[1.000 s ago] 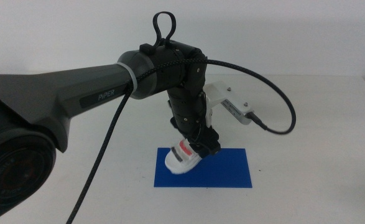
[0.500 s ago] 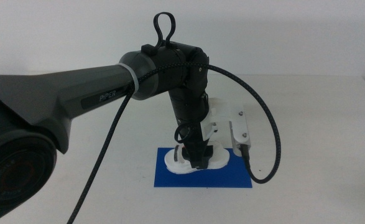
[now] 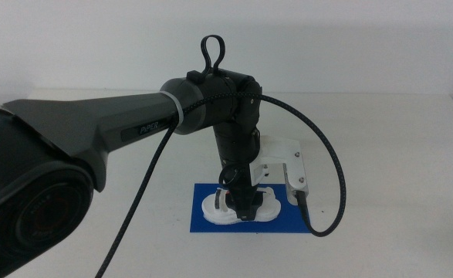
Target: Use one arm to grab the shoe from the table and place it on the mat.
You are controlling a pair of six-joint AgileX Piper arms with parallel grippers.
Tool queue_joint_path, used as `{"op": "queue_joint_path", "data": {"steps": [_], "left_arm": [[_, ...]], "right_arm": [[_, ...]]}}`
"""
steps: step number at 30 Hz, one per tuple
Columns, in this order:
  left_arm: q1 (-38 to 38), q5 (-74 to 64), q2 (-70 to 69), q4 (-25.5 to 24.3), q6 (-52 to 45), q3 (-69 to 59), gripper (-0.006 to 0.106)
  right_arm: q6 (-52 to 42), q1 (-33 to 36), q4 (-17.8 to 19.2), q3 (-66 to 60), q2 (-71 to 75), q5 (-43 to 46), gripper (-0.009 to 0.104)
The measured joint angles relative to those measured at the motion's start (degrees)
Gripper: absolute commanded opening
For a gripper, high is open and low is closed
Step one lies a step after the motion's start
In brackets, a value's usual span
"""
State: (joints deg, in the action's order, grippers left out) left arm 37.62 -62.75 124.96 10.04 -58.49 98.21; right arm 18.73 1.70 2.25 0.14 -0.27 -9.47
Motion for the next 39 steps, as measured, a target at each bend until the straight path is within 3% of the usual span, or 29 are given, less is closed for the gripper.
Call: {"op": "queue_joint_path", "data": {"steps": [2, 3, 10, 18, 23, 31, 39], "left_arm": [[0.0, 0.1, 0.0, -0.3, 0.0, 0.0, 0.006], [0.0, 0.2, 0.0, -0.3, 0.0, 0.0, 0.027], [0.0, 3.3, 0.0, 0.2, 0.0, 0.0, 0.094], [0.0, 0.0, -1.8, 0.3, 0.2, 1.7, 0.094], [0.0, -1.6, -11.8, 0.3, 3.1, 3.0, 0.094], [-0.9, 0.2, -33.7, -5.3, 26.3, 2.8, 0.094], [-9.3, 12.2, -53.9, -5.6, 38.3, -10.5, 0.094]], "right_arm": [[0.0, 0.0, 0.0, 0.0, 0.0, 0.0, 0.079], [0.0, 0.0, 0.0, 0.0, 0.0, 0.0, 0.079], [0.0, 0.0, 0.0, 0.0, 0.0, 0.0, 0.079], [0.0, 0.0, 0.0, 0.0, 0.0, 0.0, 0.079], [0.0, 0.0, 0.0, 0.0, 0.0, 0.0, 0.079], [0.0, 0.0, 0.0, 0.0, 0.0, 0.0, 0.079], [0.0, 0.0, 0.0, 0.0, 0.0, 0.0, 0.079]]}}
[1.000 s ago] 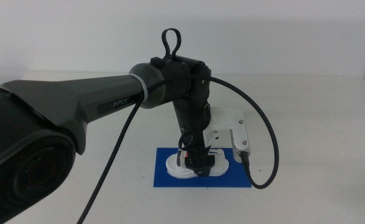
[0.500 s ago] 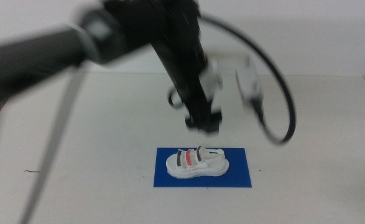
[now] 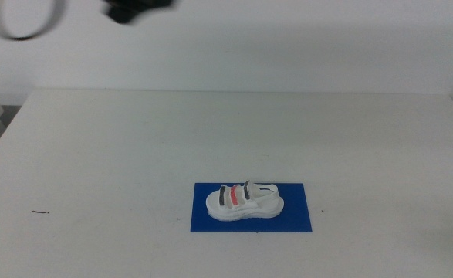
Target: Use one arm to grab the shoe from the table and place it on the mat.
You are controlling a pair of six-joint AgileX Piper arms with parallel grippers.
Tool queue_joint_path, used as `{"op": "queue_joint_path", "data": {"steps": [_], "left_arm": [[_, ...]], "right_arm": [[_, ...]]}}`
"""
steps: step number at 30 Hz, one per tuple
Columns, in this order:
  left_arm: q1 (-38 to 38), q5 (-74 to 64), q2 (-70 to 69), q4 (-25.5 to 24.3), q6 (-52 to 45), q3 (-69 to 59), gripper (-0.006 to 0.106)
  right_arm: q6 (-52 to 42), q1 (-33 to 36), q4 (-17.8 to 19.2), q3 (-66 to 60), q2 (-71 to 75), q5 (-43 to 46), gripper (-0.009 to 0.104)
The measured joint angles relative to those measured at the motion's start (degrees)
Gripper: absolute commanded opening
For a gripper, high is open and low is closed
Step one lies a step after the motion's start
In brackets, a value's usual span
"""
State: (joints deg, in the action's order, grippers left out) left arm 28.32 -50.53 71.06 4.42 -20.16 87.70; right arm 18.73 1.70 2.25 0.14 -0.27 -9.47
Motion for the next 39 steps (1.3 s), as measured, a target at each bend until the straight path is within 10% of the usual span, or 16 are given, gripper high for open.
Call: {"op": "queue_joint_path", "data": {"steps": [25, 39], "left_arm": [[-12.1, 24.4, -32.8, -17.1, 32.6, -40.6, 0.094], [-27.2, 46.9, -61.5, 0.3, 25.1, -83.6, 0.094]], "right_arm": [[0.0, 0.0, 0.0, 0.0, 0.0, 0.0, 0.079], [0.0, 0.0, 0.0, 0.0, 0.0, 0.0, 0.079]]}}
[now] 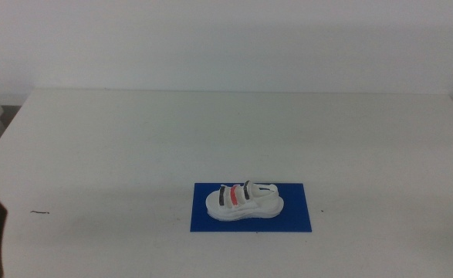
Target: Use one arm to grab the shoe from the table and place it on the mat.
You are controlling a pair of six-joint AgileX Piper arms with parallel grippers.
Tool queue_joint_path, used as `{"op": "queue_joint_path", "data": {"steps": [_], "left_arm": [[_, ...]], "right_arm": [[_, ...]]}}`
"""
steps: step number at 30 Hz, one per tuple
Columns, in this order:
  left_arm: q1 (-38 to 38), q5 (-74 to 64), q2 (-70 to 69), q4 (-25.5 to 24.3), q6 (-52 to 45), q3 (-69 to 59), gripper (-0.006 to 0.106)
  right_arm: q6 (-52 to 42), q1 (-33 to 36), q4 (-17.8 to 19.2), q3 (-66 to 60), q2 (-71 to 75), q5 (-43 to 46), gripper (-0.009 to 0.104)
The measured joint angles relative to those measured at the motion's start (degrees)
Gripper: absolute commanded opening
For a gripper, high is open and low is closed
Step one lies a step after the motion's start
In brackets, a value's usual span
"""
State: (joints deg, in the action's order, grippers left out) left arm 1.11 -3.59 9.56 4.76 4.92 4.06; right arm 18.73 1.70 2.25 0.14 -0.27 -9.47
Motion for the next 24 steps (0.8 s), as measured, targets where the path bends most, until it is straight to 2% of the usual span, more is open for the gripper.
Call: {"op": "queue_joint_path", "data": {"steps": [7, 13, 24], "left_arm": [[0.0, -1.5, -8.7, -1.4, 1.1, -3.9, 0.094], [0.0, -2.2, -9.3, -1.5, 0.9, -4.1, 0.094], [0.0, -3.8, -9.3, -5.7, 0.9, -4.1, 0.094]], "right_arm": [[0.0, 0.0, 0.0, 0.0, 0.0, 0.0, 0.079], [0.0, 0.0, 0.0, 0.0, 0.0, 0.0, 0.079], [0.0, 0.0, 0.0, 0.0, 0.0, 0.0, 0.079]]}}
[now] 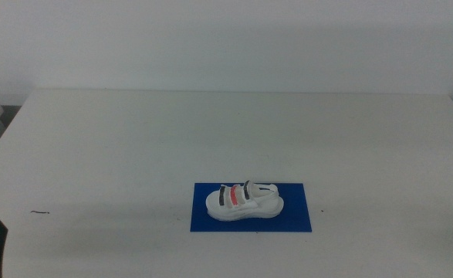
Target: Use one arm to grab the shoe from the table and place it on the mat.
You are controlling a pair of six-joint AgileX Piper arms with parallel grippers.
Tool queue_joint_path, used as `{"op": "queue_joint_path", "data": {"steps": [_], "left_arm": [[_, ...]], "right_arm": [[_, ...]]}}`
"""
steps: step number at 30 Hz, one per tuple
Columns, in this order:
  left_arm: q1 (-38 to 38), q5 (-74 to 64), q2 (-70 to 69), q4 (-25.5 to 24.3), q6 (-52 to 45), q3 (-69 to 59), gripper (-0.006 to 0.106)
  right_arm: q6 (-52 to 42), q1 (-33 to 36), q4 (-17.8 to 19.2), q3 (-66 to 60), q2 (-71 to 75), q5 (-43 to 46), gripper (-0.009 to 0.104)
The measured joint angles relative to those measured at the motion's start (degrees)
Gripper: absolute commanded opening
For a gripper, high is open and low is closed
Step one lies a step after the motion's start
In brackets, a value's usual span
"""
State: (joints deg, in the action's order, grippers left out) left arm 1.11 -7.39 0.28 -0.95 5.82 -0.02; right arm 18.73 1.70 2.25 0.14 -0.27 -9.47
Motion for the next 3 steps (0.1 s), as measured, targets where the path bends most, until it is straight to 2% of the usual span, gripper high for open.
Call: {"op": "queue_joint_path", "data": {"steps": [3], "left_arm": [[0.0, 0.0, 0.0, -0.5, 0.0, 0.0, 0.094]], "right_arm": [[0.0, 0.0, 0.0, 0.0, 0.0, 0.0, 0.079]]}}
